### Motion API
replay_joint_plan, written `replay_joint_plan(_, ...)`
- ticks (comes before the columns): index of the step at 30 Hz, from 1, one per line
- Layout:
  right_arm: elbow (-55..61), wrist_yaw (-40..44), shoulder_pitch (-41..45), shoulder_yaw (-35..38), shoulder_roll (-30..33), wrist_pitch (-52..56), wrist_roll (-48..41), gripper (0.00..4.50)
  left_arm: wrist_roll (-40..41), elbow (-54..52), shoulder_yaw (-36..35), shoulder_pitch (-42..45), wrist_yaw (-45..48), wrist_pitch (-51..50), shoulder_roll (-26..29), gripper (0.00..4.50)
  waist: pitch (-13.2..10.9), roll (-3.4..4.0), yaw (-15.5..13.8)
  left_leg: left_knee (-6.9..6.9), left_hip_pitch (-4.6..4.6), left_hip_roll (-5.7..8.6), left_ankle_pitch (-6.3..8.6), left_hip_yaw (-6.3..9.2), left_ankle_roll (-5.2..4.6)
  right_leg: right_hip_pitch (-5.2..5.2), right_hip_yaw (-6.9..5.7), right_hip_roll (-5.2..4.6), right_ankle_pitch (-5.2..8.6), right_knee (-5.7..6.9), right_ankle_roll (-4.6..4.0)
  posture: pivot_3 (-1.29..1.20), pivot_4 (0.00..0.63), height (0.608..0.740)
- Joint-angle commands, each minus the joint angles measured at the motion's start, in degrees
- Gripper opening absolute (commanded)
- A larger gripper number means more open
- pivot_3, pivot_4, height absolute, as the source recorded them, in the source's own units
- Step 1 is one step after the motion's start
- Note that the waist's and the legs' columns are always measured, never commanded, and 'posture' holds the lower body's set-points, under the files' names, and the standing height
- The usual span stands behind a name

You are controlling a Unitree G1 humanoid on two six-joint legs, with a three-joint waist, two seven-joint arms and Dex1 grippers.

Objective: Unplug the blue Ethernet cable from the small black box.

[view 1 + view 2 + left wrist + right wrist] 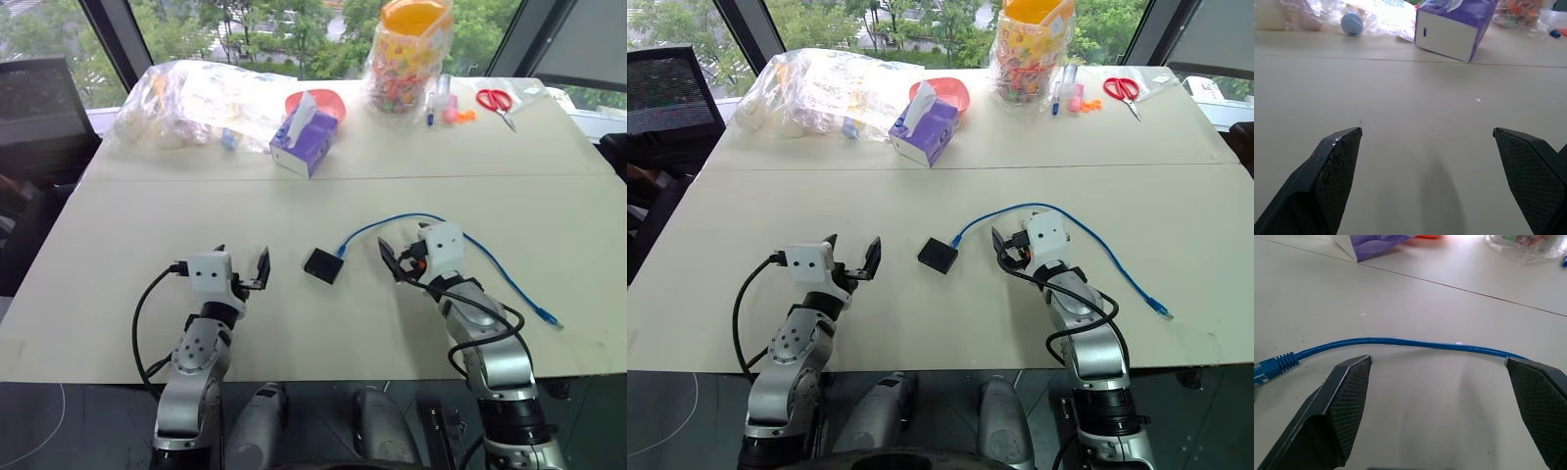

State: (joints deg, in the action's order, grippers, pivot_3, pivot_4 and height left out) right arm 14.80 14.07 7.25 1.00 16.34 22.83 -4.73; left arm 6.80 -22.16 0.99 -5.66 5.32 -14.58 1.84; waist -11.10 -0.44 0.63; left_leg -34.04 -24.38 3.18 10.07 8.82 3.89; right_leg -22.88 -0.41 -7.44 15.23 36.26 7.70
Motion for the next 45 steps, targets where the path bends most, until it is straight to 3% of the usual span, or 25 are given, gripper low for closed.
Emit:
replay_joint_plan(1, 0.5, 0.3, 0.1, 0.7, 0.3, -2.0, 0.2, 4.5, -0.5, -1.8, -0.1, -0.1, -0.3, 0.5, 0.5, 4.47, 0.0, 0.0, 0.0, 0.0, 0.0, 0.0, 0.0, 0.0, 0.0, 0.0, 0.0, 0.0, 0.0, 0.0, 0.0, 0.0, 0.15, 0.726)
replay_joint_plan(12, 2.4, 2.0, -3.0, 0.1, 1.9, -4.1, 0.5, 4.5, 3.9, -2.2, -0.7, 1.6, 4.4, -2.6, 3.5, 4.47, 0.0, 0.01, 0.0, -0.03, 0.0, 0.0, 0.0, -0.01, 0.0, 0.02, 0.02, 0.01, 0.0, 0.01, 0.0, 0.0, 0.15, 0.726)
replay_joint_plan(22, 6.5, 11.2, -0.4, -1.8, 7.1, -2.1, -2.8, 4.5, 8.9, -3.9, -4.0, 4.9, 9.2, -6.5, 8.9, 4.47, 0.0, 0.05, 0.0, -0.08, 0.05, -0.03, 0.0, -0.06, 0.0, 0.02, 0.04, 0.01, -0.01, 0.07, -0.02, 0.0, 0.15, 0.726)
replay_joint_plan(28, 0.9, 27.9, 12.4, -1.6, 19.7, 1.7, -8.6, 4.5, 23.9, -3.7, -9.4, 10.6, 21.5, -17.6, 18.7, 4.47, 0.0, 0.05, 0.2, -0.19, 0.09, -0.04, -0.01, -0.1, -0.01, 0.11, 0.04, 0.02, -0.11, 0.06, -0.03, 0.0, 0.15, 0.726)
replay_joint_plan(35, -15.7, 50.3, 33.1, -15.5, 30.3, -8.6, 0.2, 4.5, 26.8, 0.8, -10.9, 16.5, 27.5, -20.8, 27.0, 4.47, 0.0, 0.05, 0.4, -0.08, 0.04, -0.08, -0.01, -0.18, -0.01, 0.02, 0.04, 0.03, -0.13, -0.02, 0.05, 0.0, 0.15, 0.726)
replay_joint_plan(41, -38.1, 62.0, 51.7, -27.4, 25.2, -28.8, 11.1, 4.5, 25.2, 2.7, -9.4, 18.6, 30.1, -19.5, 29.4, 4.47, 0.0, -0.01, 1.1, -0.03, 0.08, -0.11, -0.01, -0.41, 0.0, -0.05, 0.18, 0.03, -0.25, -0.03, 0.26, 0.0, 0.15, 0.726)
replay_joint_plan(45, -54.7, 67.3, 62.9, -34.2, 17.4, -42.9, 17.7, 4.5, 26.7, 1.0, -9.6, 19.2, 31.5, -20.7, 30.8, 4.47, 0.0, -0.02, 1.8, 0.1, 0.04, -0.1, -0.07, -0.42, 0.1, -0.17, 0.23, 0.04, -0.33, -0.02, 0.41, 0.0, 0.15, 0.726)
